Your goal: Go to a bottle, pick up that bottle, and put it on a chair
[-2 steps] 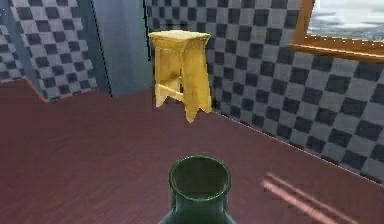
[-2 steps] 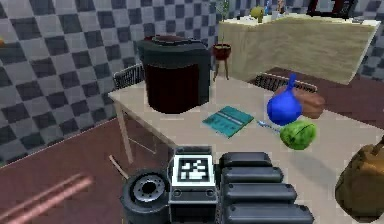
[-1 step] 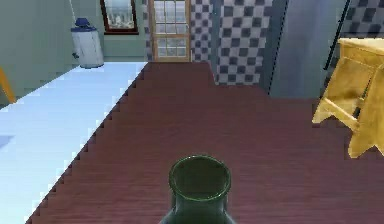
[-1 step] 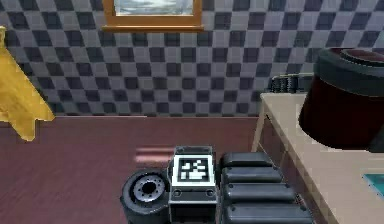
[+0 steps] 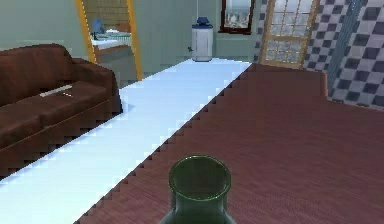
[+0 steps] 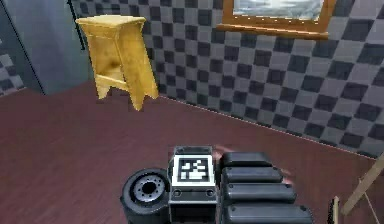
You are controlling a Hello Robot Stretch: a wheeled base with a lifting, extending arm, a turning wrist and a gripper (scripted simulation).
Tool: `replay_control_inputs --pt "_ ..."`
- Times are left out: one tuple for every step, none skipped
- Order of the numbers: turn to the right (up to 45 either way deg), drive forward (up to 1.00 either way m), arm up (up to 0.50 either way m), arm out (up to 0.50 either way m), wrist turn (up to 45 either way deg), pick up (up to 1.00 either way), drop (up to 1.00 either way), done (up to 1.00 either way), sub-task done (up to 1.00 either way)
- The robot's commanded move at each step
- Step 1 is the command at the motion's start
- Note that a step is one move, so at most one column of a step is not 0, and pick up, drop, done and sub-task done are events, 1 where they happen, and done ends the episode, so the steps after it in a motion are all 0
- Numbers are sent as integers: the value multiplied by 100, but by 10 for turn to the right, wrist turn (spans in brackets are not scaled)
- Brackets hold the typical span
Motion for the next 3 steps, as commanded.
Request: replay_control_inputs --pt "0 30 0 0 0 0 0 0 0" --pt "450 0 0 0 0 0 0 0 0" --pt "330 0 0 0 0 0 0 0 0"
